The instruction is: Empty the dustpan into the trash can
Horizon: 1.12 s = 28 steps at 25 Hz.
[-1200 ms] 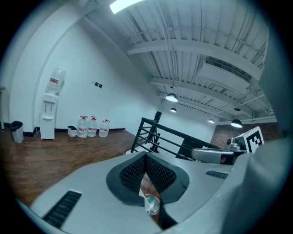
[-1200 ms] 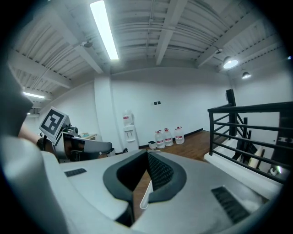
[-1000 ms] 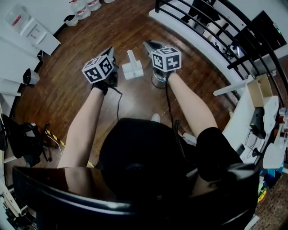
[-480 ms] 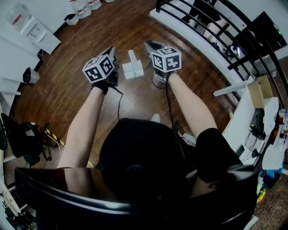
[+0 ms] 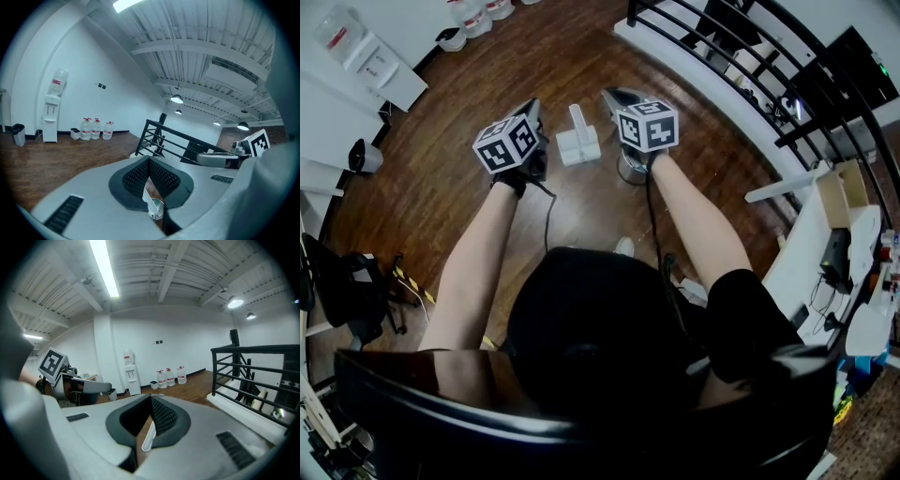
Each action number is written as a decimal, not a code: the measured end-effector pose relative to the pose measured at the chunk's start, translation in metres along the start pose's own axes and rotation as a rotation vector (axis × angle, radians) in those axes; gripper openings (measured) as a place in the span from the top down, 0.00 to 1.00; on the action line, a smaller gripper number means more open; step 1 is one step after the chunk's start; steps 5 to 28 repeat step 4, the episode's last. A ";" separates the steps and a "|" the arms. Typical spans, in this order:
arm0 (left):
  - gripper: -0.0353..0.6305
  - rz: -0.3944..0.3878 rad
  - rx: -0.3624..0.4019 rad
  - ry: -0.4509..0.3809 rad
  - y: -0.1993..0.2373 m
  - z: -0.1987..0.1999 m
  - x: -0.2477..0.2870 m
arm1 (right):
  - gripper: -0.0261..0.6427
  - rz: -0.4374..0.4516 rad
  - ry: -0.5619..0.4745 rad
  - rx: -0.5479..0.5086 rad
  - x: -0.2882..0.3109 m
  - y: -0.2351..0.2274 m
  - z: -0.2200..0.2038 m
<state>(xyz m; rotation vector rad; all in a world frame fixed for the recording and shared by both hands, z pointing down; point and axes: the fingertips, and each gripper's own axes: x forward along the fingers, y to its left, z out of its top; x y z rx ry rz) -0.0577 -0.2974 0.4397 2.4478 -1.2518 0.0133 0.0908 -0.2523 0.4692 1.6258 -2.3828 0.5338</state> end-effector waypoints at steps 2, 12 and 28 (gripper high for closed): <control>0.94 0.001 0.002 -0.001 -0.001 0.002 -0.001 | 0.96 0.000 0.001 0.000 0.000 0.001 0.000; 0.94 0.001 0.003 -0.001 -0.001 0.003 -0.002 | 0.96 0.002 0.003 -0.001 0.001 0.002 0.000; 0.94 0.001 0.003 -0.001 -0.001 0.003 -0.002 | 0.96 0.002 0.003 -0.001 0.001 0.002 0.000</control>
